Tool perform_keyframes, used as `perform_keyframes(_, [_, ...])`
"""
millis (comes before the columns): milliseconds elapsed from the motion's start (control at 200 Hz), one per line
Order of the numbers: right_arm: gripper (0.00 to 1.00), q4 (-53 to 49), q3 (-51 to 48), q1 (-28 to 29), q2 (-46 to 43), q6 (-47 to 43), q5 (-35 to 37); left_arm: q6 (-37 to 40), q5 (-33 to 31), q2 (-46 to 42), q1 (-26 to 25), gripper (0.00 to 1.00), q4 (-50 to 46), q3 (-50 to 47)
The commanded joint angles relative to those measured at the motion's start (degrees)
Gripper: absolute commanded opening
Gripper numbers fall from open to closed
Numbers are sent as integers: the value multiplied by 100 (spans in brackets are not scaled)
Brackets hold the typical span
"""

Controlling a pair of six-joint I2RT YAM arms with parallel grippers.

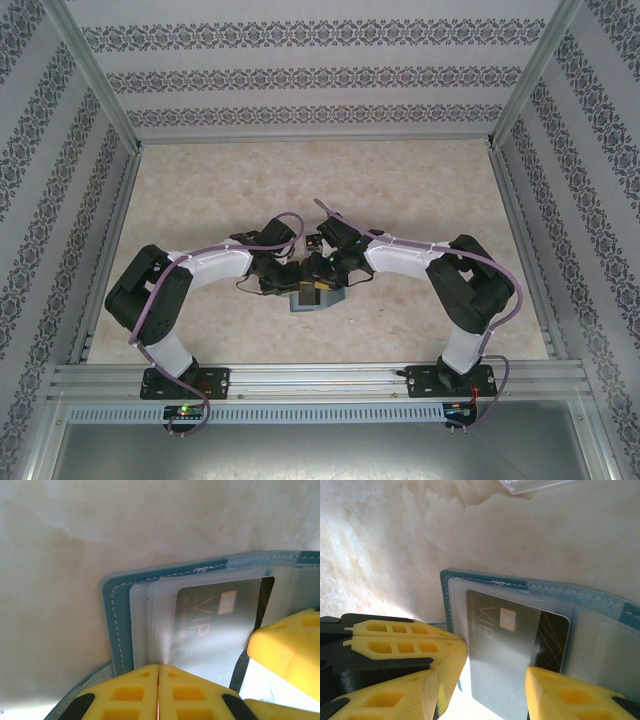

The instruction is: Take the credit cards out of the card holder

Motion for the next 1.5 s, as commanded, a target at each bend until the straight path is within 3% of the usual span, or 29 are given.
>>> perform_keyframes(0, [49, 59, -207, 63, 176, -8, 448, 45, 45, -53, -93, 8, 22, -82])
perform_keyframes(515, [35, 174, -399, 31, -81, 72, 482, 29, 14, -57, -92, 8, -20, -87])
perform_keyframes(819, [44, -63, -397, 19, -64, 0, 660, 25, -22, -113, -92, 8, -64, -90])
perform_keyframes(1499, [46, -390, -397, -18, -544, -137, 839, 85, 43, -215, -206, 8, -356, 447])
